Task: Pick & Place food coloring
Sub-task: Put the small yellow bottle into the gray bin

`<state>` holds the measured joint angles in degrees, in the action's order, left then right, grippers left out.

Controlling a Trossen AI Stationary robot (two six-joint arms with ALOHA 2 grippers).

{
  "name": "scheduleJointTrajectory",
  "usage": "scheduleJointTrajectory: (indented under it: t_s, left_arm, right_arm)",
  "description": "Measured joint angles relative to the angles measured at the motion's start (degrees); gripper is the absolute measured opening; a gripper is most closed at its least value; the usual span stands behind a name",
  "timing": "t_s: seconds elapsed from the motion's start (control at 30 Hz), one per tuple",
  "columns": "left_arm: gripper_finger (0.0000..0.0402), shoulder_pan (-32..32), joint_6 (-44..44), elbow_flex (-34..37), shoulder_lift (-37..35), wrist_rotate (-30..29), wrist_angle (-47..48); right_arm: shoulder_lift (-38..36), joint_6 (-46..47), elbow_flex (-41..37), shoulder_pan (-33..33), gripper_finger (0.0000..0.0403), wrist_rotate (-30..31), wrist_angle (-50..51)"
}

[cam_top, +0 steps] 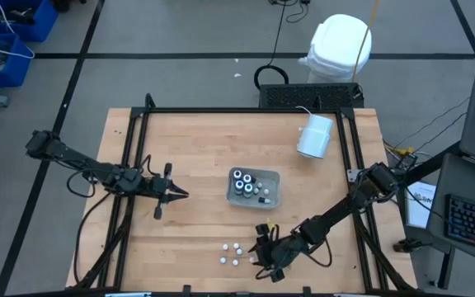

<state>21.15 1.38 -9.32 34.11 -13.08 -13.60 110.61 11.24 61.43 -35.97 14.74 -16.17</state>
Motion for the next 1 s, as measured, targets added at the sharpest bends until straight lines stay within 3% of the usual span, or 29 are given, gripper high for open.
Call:
scheduleJointTrajectory:
  t_s: [0.17, 0.3, 0.83, 1.0]
  left_arm:
    - [0.0037, 0.00, -0.03, 0.00, 0.00, 0.00, 0.01]
    - [0.0037, 0.00, 0.08, 0.00, 0.00, 0.02, 0.05]
    - [0.0037, -0.02, 0.01, -0.04, 0.00, 0.06, 0.17]
    - [0.0037, 0.00, -0.04, -0.04, 0.00, 0.03, 0.17]
  right_arm:
    - [0.88, -0.15, 0.00, -0.11, 0.0171, -0.14, -1.13]
    - [2.58, -1.63, 0.00, 0.07, 0.0171, -4.40, -4.53]
    - [2.60, -1.87, 0.00, 1.11, 0.0171, -4.25, -3.84]
    - [2.60, -0.44, 0.00, 1.05, 0.0152, -4.29, -1.79]
